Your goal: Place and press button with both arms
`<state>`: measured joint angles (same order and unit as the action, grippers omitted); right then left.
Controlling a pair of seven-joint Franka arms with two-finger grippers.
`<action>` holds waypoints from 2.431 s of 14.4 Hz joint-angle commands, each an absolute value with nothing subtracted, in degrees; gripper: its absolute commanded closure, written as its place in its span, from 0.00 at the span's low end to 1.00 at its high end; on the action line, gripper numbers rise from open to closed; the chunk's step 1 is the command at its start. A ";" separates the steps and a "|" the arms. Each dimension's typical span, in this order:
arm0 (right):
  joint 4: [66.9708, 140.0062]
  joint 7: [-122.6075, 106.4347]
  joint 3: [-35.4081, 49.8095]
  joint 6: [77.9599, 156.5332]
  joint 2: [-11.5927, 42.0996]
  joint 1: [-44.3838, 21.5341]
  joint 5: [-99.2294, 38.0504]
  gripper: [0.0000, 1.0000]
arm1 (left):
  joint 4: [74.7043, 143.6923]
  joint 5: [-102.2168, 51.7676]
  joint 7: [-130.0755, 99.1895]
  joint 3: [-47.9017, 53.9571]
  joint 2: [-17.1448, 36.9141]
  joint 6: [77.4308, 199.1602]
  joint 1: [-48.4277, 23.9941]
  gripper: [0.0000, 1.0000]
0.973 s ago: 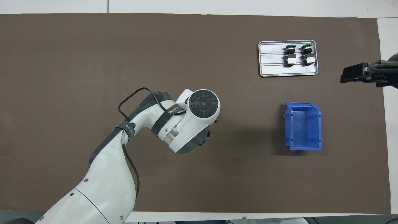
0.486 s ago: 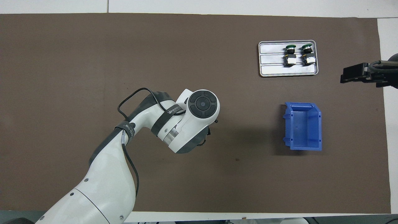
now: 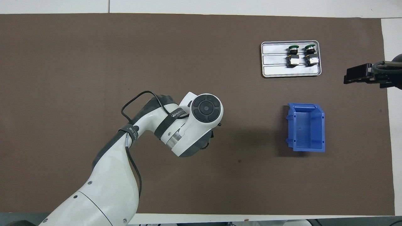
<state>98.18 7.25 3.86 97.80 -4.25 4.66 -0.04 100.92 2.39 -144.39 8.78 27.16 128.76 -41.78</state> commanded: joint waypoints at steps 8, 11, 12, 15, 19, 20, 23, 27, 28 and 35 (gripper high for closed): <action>99.76 5.98 3.96 97.82 -5.71 5.19 -0.88 0.01 | 97.38 2.90 -137.92 8.09 22.43 123.48 -37.54 1.00; 99.76 5.98 3.96 97.82 -5.71 5.19 -0.88 0.01 | 97.21 -5.24 -127.14 8.17 19.08 125.58 -33.32 1.00; 99.76 5.98 3.96 97.82 -5.71 5.19 -0.88 0.01 | 97.38 -9.62 -122.91 8.09 18.29 126.90 -32.61 1.00; 99.76 5.98 3.96 97.82 -5.71 5.19 -0.88 0.01 | 98.17 -19.75 -113.66 8.09 18.46 132.43 -31.82 1.00; 99.76 5.98 3.96 97.82 -5.71 5.19 -0.88 0.01 | 99.49 -32.84 -108.84 8.17 18.28 135.87 -29.27 1.00; 99.76 5.98 3.96 97.74 -5.71 5.19 -0.88 0.01 | 101.15 -36.00 -104.63 8.26 18.11 137.10 -28.83 1.00; 99.76 5.98 3.96 97.82 -5.71 5.19 -0.88 0.01 | 105.09 -56.97 -84.28 8.26 16.01 137.72 -26.81 1.00; 99.76 5.98 3.96 97.82 -5.71 5.19 -0.88 0.01 | 110.83 -74.44 -64.44 8.09 13.97 137.81 -25.93 1.00; 99.76 5.98 3.96 97.82 -5.71 5.19 -0.88 0.01 | 110.83 -74.70 -63.90 8.09 14.41 137.73 -25.84 1.00; 99.76 5.98 3.96 97.73 -5.71 5.19 -0.88 0.01 | 110.39 -80.77 -53.35 8.17 18.54 137.20 -26.46 1.00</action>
